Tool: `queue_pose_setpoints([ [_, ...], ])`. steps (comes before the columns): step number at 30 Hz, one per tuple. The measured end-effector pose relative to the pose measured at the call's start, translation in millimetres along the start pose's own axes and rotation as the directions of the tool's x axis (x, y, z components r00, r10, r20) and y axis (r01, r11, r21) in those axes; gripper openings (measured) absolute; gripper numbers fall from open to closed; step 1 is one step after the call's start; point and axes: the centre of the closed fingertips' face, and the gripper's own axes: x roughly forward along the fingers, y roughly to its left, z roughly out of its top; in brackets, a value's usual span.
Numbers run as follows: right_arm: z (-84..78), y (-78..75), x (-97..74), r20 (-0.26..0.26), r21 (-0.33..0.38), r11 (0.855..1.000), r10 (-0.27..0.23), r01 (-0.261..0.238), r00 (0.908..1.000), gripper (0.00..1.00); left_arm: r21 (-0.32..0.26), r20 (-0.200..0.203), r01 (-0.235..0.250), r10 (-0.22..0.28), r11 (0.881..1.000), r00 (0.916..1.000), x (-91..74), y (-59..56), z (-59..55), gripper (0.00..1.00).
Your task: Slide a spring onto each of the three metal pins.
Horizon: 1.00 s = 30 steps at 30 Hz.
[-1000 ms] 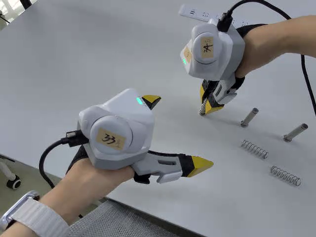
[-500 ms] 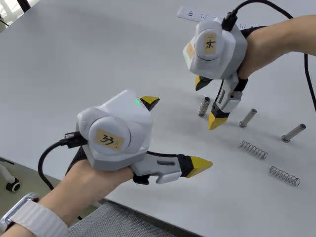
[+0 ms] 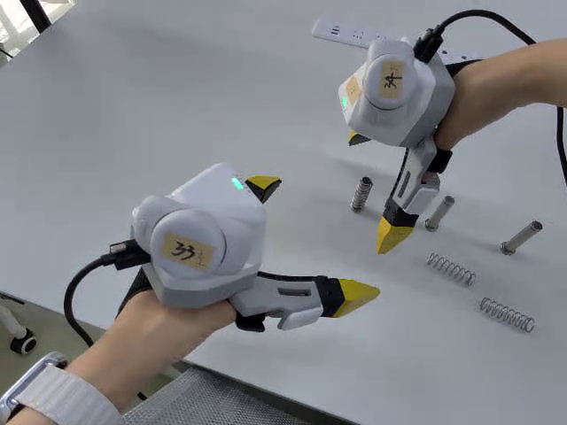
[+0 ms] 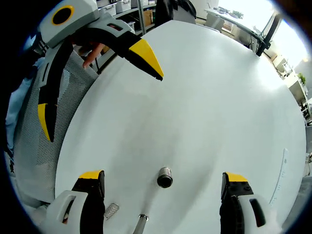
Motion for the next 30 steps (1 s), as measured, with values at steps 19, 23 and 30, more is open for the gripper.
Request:
queue_pose_setpoints([
  [19, -9.0, 9.5, -32.4, 0.149, 0.112, 0.991, -0.092, 0.075, 0.9846, 0.99, 0.039, -0.015, 0.025, -0.024, 0.999, 0.9996, -1.3, 0.5, 7.8, 0.96],
  [23, -13.1, 15.3, -35.4, 0.177, 0.141, 0.986, -0.114, 0.09, 0.9776, 0.99, 0.043, -0.018, 0.03, -0.029, 0.999, 0.9994, -1.2, -0.1, 8.3, 0.96],
  [30, -23.6, 20.6, -46.7, 0.22, 0.207, 0.972, -0.161, 0.115, 0.9622, 0.99, 0.047, -0.017, 0.037, -0.036, 0.998, 0.9992, -0.2, -1.5, 11.3, 0.96],
])
